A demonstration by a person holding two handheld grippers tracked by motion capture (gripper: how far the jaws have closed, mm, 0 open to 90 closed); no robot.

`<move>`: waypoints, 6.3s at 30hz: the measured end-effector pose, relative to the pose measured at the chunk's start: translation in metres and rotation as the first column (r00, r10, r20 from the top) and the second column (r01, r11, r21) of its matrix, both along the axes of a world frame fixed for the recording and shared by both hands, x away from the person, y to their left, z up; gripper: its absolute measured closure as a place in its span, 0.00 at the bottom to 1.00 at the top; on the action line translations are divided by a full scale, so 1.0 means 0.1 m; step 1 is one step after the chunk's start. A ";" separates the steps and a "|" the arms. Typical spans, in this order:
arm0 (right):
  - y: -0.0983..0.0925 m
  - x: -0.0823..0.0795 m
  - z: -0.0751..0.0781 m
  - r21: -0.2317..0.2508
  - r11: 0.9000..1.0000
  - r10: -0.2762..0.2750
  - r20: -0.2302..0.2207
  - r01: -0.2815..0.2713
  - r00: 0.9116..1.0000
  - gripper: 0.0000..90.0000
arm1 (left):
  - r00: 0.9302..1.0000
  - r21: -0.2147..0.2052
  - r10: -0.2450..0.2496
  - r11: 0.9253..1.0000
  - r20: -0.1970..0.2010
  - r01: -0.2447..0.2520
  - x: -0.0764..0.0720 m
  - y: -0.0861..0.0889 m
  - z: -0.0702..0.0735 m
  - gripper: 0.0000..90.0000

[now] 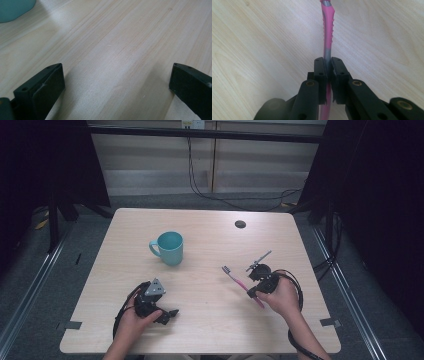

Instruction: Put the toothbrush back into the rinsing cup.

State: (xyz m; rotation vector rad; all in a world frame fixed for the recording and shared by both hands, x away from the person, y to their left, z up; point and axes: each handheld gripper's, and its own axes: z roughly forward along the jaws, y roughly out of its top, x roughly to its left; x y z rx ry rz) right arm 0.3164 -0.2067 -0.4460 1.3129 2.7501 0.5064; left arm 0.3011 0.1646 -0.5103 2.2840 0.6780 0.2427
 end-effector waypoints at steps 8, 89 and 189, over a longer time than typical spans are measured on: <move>0.02 -0.04 0.03 0.043 0.999 -0.007 0.034 0.006 0.999 0.94 | 1.000 0.000 -0.005 1.000 -0.003 0.005 0.01 -0.02 0.05 0.13; 0.44 -0.04 0.17 0.277 0.961 -0.061 0.226 -0.004 0.972 0.94 | 0.996 -0.232 0.040 0.971 -0.083 -0.058 0.59 -0.59 0.83 0.19; 0.70 -0.07 0.20 0.371 0.928 -0.072 0.292 -0.043 0.954 0.94 | 0.963 -0.461 0.068 0.867 -0.262 -0.187 0.69 -0.75 0.89 0.71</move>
